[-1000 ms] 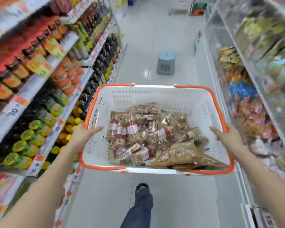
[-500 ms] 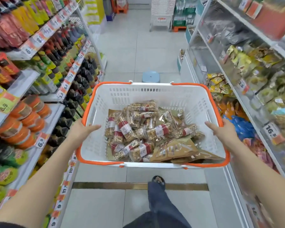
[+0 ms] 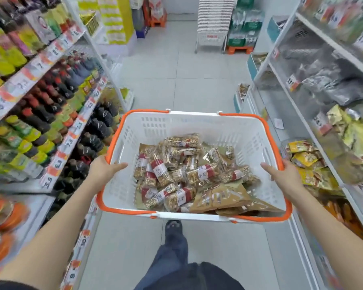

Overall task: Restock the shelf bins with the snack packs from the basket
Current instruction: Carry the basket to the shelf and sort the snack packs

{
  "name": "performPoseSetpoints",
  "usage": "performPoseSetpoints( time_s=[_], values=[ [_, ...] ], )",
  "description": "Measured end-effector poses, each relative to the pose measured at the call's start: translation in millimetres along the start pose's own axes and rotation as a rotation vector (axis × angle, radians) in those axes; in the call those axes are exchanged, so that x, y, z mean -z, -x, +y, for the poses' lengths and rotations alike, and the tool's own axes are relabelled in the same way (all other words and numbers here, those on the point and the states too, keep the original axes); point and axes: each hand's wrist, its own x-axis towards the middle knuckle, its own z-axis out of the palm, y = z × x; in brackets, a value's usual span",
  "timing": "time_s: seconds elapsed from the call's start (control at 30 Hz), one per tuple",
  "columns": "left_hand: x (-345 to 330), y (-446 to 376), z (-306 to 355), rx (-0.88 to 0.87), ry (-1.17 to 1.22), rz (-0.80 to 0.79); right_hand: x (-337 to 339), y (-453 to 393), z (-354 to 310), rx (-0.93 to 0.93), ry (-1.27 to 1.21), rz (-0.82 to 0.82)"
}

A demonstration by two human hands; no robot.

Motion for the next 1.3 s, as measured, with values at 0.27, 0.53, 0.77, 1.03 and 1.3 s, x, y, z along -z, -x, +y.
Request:
performPoseSetpoints(
  time_s=[0.27,0.53,0.77,1.03,1.3],
  values=[
    [-43,-199,112,-0.067,-0.094,-0.072,-46,-144,-64,-0.058,-0.008,0.049],
    [-117,-344,198,-0.053,-0.097,-0.114,-66,-293,-109,-0.122,-0.004,0.093],
    [-161,-442,262,-0.074,-0.149,-0.180,-83,-383,-127,-0.243,0.036,0.198],
    [-228,-569,340,-0.184,-0.264,-0.359,-108,-423,-129,-0.423,-0.029,0.402],
    [-330,-638,421,-0.174,-0.307,-0.564,-119,-451,-108,-0.573,-0.105,0.561]
  ],
)
